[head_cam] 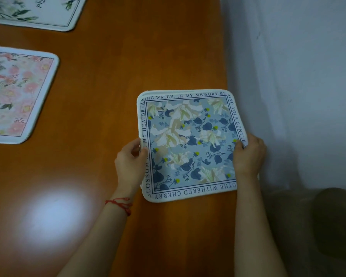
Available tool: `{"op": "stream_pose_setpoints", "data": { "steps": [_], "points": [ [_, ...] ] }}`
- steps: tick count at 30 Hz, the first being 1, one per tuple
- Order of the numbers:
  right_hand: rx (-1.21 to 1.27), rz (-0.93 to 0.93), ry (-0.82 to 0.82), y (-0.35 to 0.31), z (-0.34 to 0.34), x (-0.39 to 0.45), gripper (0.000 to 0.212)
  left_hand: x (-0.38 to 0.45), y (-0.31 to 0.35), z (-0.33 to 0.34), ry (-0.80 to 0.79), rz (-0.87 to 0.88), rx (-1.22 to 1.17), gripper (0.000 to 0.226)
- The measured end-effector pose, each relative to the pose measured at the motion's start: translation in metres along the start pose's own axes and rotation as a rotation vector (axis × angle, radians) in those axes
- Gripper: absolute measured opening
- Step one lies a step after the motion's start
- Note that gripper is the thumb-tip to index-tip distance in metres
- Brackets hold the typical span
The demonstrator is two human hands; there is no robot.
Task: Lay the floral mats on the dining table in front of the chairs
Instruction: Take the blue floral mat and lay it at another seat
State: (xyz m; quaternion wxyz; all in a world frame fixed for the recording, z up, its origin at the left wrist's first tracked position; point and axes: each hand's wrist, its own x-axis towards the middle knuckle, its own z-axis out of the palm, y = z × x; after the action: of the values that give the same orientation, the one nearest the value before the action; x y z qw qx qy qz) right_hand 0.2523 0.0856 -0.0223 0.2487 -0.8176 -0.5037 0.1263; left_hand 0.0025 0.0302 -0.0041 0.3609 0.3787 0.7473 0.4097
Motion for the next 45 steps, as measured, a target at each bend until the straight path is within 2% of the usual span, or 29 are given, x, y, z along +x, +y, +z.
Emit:
{"op": "stream_pose_setpoints", "data": {
  "steps": [4, 13, 20, 24, 34, 45],
  "points": [
    [0.012, 0.004, -0.006, -0.005, 0.001, -0.010, 0.031, 0.009, -0.007, -0.010, 0.027, -0.112, -0.076, 0.024],
    [0.197, 0.069, -0.040, -0.018, 0.007, -0.038, 0.037, 0.021, -0.020, -0.038, 0.024, -0.223, -0.118, 0.029],
    [0.282, 0.200, -0.088, -0.018, 0.001, -0.042, 0.021, 0.021, -0.027, -0.049, 0.017, -0.262, -0.149, 0.021],
    [0.332, 0.202, -0.144, -0.015, 0.000, -0.044, 0.016, 0.020, -0.029, -0.053, 0.011, -0.285, -0.160, 0.017],
    [0.407, 0.245, -0.178, -0.024, -0.013, -0.060, 0.017, 0.011, -0.024, -0.070, 0.022, -0.231, -0.145, 0.014],
    [0.462, 0.108, -0.201, -0.042, -0.047, -0.096, 0.004, -0.023, -0.012, -0.106, 0.049, -0.165, -0.101, 0.021]
  ]
}}
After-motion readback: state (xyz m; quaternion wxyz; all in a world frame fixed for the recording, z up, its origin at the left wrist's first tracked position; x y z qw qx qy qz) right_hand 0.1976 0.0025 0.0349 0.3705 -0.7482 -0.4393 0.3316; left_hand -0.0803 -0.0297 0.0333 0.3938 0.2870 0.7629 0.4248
